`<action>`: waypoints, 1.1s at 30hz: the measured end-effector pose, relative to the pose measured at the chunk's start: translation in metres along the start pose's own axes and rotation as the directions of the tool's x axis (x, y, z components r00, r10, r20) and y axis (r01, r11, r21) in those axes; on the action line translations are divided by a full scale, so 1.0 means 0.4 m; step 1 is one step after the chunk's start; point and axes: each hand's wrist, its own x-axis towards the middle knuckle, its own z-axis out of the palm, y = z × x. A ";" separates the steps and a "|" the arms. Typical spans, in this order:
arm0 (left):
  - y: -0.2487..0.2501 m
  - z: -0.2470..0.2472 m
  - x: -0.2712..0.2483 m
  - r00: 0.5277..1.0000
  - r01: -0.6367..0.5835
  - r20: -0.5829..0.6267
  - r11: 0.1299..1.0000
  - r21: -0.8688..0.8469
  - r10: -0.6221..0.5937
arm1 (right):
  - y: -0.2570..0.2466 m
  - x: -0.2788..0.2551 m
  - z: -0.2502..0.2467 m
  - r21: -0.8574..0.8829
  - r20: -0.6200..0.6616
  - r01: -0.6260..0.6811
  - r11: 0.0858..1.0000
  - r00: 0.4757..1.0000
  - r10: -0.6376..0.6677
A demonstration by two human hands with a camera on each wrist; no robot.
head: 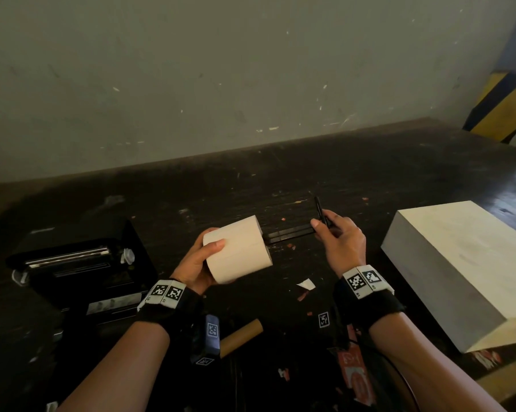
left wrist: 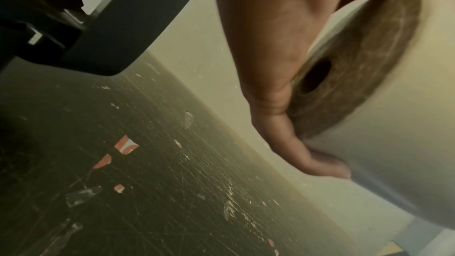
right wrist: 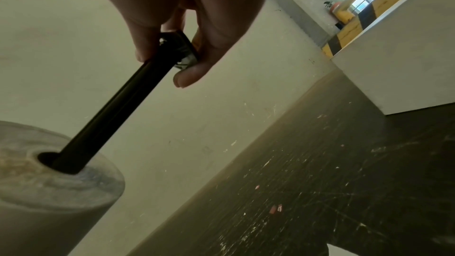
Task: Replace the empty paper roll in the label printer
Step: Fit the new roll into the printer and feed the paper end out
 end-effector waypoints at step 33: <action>0.017 0.020 0.009 0.995 -0.010 0.098 1.000 -0.014 0.011 | -0.046 -0.073 0.074 -0.101 0.082 0.235 0.967 0.970 -0.227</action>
